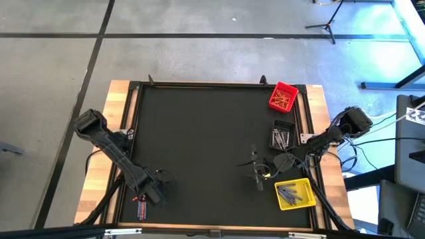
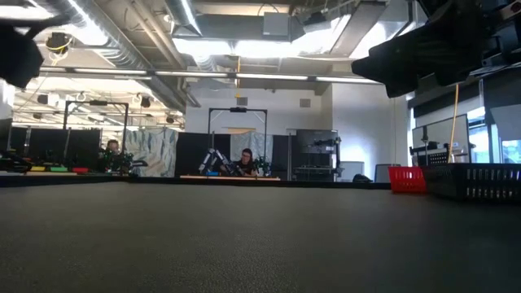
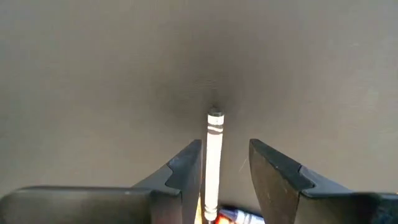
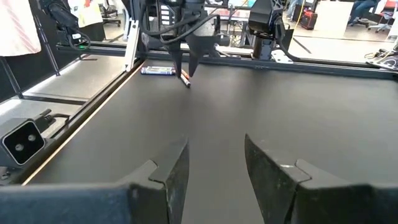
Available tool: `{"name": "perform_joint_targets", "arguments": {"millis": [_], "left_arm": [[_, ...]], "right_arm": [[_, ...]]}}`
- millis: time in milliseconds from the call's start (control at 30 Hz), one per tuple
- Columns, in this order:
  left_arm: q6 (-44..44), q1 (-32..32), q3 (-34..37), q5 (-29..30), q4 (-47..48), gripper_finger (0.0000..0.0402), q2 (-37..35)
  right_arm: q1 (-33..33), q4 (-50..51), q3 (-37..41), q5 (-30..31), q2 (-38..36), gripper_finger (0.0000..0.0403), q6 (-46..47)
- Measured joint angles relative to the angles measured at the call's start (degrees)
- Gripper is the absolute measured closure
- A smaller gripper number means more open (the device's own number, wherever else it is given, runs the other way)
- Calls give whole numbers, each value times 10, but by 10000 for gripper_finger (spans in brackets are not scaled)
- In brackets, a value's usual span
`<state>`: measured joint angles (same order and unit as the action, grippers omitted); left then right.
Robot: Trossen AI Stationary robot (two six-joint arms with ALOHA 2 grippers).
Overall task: Sort crayons
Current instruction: Put the black crayon into the black bin
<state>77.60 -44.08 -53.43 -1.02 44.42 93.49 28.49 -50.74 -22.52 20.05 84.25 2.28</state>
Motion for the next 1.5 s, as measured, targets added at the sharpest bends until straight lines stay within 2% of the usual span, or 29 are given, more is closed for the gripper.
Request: {"name": "perform_joint_targets", "arguments": {"millis": [367,567,867,1133,1367,1500], "left_arm": [[-27,0,43,13,-58,283,0],[-17,1,61,17,-80,316,-2],[-16,1,61,23,-88,389,-2],[-17,0,54,26,-79,388,-6],[-44,0,18,65,-72,386,-35],[-90,1,-13,145,-76,386,-50]], "right_arm": [[0,2,0,0,0,249,0],[0,2,0,0,0,249,-1],[0,3,0,0,0,249,0],[0,3,0,-1,0,249,0],[0,3,0,-1,0,249,18],[0,10,0,-10,0,243,19]]}}
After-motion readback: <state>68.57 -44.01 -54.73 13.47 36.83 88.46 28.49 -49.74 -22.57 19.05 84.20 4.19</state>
